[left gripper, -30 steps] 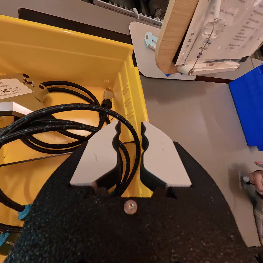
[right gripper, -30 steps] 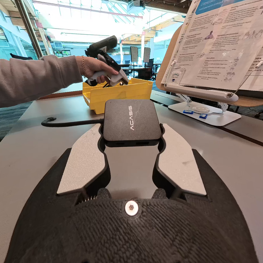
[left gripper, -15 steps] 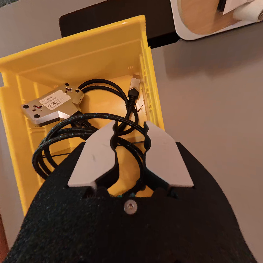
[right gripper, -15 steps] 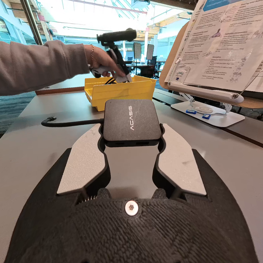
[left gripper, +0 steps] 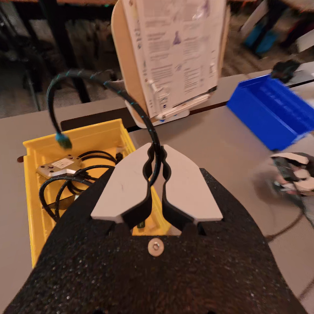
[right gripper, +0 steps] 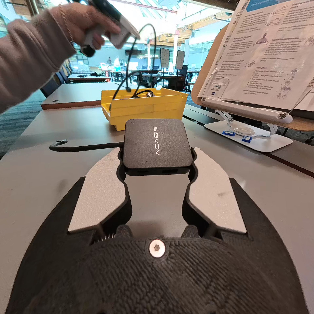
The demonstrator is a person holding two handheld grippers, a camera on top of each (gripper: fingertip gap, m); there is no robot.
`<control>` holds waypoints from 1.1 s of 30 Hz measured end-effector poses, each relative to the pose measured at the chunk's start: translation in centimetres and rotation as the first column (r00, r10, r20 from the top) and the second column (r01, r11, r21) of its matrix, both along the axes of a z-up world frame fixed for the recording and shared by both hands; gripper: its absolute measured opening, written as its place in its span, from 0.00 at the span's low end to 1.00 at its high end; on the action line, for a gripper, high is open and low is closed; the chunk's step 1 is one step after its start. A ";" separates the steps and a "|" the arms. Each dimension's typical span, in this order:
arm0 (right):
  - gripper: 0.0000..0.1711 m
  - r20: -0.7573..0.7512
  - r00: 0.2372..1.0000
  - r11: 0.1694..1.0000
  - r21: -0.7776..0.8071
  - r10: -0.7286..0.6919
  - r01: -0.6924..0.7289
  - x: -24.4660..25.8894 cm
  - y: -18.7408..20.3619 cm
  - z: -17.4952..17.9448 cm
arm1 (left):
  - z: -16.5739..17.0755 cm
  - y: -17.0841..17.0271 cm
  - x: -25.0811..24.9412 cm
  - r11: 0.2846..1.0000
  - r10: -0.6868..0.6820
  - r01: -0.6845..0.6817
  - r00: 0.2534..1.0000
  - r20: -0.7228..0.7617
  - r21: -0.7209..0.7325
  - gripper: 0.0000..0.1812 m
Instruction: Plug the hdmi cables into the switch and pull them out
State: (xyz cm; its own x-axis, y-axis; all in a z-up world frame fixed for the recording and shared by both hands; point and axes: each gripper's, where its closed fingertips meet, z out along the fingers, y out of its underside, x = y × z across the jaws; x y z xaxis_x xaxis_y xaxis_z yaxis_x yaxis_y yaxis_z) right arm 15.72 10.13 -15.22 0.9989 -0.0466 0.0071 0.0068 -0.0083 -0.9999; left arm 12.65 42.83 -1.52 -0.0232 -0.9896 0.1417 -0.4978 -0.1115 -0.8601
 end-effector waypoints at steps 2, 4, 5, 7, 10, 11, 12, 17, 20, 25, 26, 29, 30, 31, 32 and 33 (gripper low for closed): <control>0.43 -0.005 1.000 1.000 0.000 0.000 0.000 0.0 0.0 0.0 | 1.8 -0.9 -1.6 0.997 -0.069 0.070 0.996 0.056 -0.018 0.04; 0.43 -0.007 1.000 1.000 0.000 0.000 0.000 0.1 0.0 0.0 | 3.5 -2.6 -2.9 0.983 -0.178 0.182 0.977 0.121 -0.024 0.04; 0.43 -0.008 1.000 1.000 0.000 -0.001 0.001 0.1 0.0 0.0 | 4.3 -3.7 -3.5 0.968 -0.243 0.250 0.957 0.158 -0.023 0.04; 0.43 -0.014 1.000 1.000 0.007 0.000 0.000 0.1 -0.1 0.1 | 5.4 -6.3 -4.7 0.921 -0.385 0.390 0.897 0.216 0.025 0.04; 0.43 -0.038 0.999 0.999 0.043 0.000 0.002 0.4 -0.5 0.5 | 4.8 -10.6 -6.2 0.806 -0.590 0.559 0.783 0.195 0.196 0.04; 0.43 -0.047 0.999 0.998 0.061 -0.004 0.007 0.6 -0.7 0.7 | 3.8 -12.1 -6.7 0.745 -0.658 0.606 0.737 0.157 0.280 0.04; 0.43 -0.054 0.999 0.996 0.085 -0.006 0.011 0.8 -1.1 1.0 | 2.4 -13.5 -7.1 0.671 -0.719 0.648 0.687 0.103 0.361 0.04; 0.43 -0.100 0.982 0.924 0.365 0.159 -0.113 0.0 -5.8 6.4 | -7.4 -17.7 -8.3 0.331 -0.795 0.714 0.563 -0.226 0.617 0.04; 0.43 -0.052 0.978 0.912 0.375 0.201 -0.167 -0.8 -8.1 7.5 | -14.8 -19.2 -9.4 0.104 -0.764 0.749 0.482 -0.430 0.655 0.03; 0.43 -0.049 0.983 0.959 0.234 0.177 -0.161 -0.7 -6.5 4.7 | -21.1 -24.1 -11.4 -0.068 -0.809 0.783 0.320 -0.494 0.618 0.03; 0.43 -0.054 0.981 0.961 0.218 0.185 -0.169 -0.8 -6.1 4.4 | -21.4 -24.7 -11.6 -0.070 -0.824 0.787 0.301 -0.481 0.613 0.05; 0.43 -0.061 0.981 0.973 0.153 0.182 -0.171 -0.8 -5.0 2.9 | -21.9 -25.2 -11.9 -0.007 -0.847 0.826 0.294 -0.442 0.563 0.11; 0.43 -0.064 0.982 0.976 0.132 0.180 -0.170 -0.8 -4.6 2.3 | -21.8 -25.0 -12.0 0.038 -0.847 0.848 0.308 -0.433 0.529 0.13; 0.43 -0.068 0.980 0.978 0.111 0.185 -0.177 -0.9 -4.3 1.7 | -21.4 -24.9 -12.1 0.090 -0.852 0.867 0.322 -0.413 0.489 0.14; 0.43 -0.073 0.979 0.978 0.097 0.190 -0.183 -0.9 -4.0 1.3 | -20.6 -25.1 -12.2 0.150 -0.867 0.883 0.334 -0.371 0.444 0.16; 0.43 -0.077 0.977 0.977 0.094 0.198 -0.191 -1.0 -3.8 1.1 | -19.3 -25.6 -12.0 0.217 -0.889 0.892 0.348 -0.298 0.396 0.18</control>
